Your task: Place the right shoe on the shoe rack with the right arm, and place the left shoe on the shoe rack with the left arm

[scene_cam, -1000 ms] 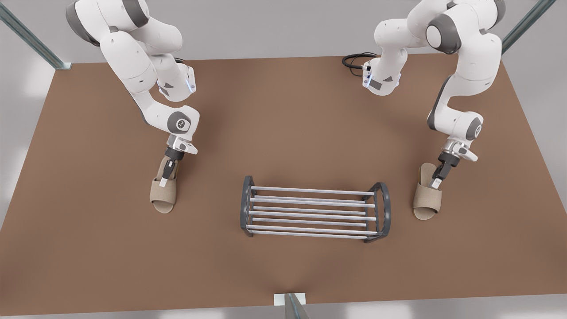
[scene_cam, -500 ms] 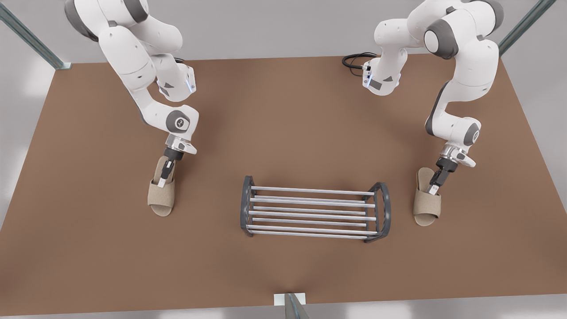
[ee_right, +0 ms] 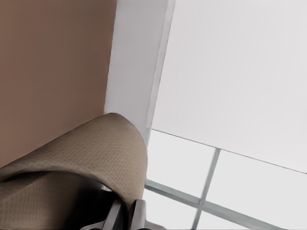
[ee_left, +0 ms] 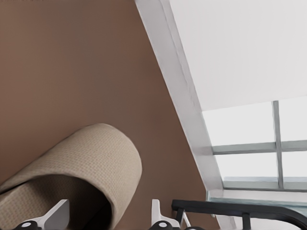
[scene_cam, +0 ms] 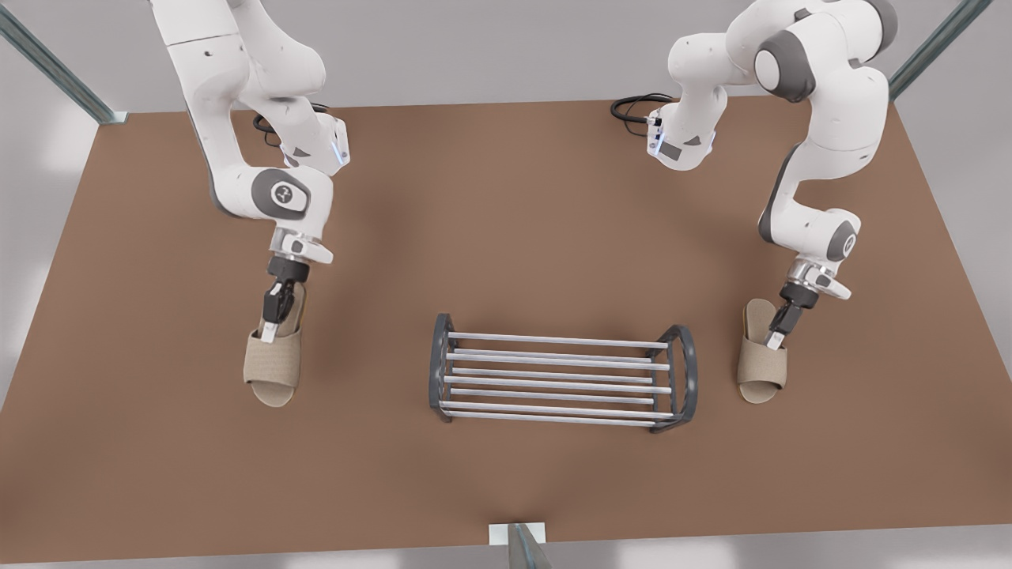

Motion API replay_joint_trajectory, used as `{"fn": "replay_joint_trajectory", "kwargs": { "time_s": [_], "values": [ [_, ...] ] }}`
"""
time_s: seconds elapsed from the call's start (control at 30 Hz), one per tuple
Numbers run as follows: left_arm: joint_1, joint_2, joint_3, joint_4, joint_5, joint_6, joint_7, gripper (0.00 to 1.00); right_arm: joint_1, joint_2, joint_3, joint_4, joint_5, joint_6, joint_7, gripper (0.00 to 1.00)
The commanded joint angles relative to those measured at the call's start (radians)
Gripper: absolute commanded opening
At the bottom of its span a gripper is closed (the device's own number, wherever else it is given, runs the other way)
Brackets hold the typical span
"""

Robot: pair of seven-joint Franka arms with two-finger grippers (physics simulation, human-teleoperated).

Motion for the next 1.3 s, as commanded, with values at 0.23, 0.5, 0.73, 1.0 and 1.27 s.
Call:
{"fn": "replay_joint_trajectory", "kwargs": {
  "time_s": [0.23, 0.5, 0.73, 1.0, 1.27],
  "values": [
    [-0.015, 0.019, -0.029, 0.067, -0.004, 0.087, -0.047, 0.87, 0.12, -0.018, 0.023, 0.261, 0.287, 0.461, 0.058, 0.21],
    [-0.015, 0.033, -0.048, 0.093, -0.004, 0.104, -0.058, 0.57, 0.235, 0.074, 0.154, 0.434, 0.496, 0.373, 0.046, 0.21],
    [-0.018, 0.025, -0.048, 0.092, -0.003, 0.103, -0.055, 0.26, 0.401, 0.234, 0.16, 0.591, 0.924, 0.059, -0.287, 0.21],
    [-0.071, -0.191, -0.048, 0.075, 0.008, 0.095, -0.043, 0.23, 0.491, 0.428, 0.043, 0.741, 0.898, 0.004, -0.296, 0.21],
    [-0.237, -0.527, -0.064, 0.004, 0.016, 0.297, -0.196, 0.21, 0.496, 0.508, 0.011, 0.795, 0.842, -0.012, -0.29, 0.21]
  ]
}}
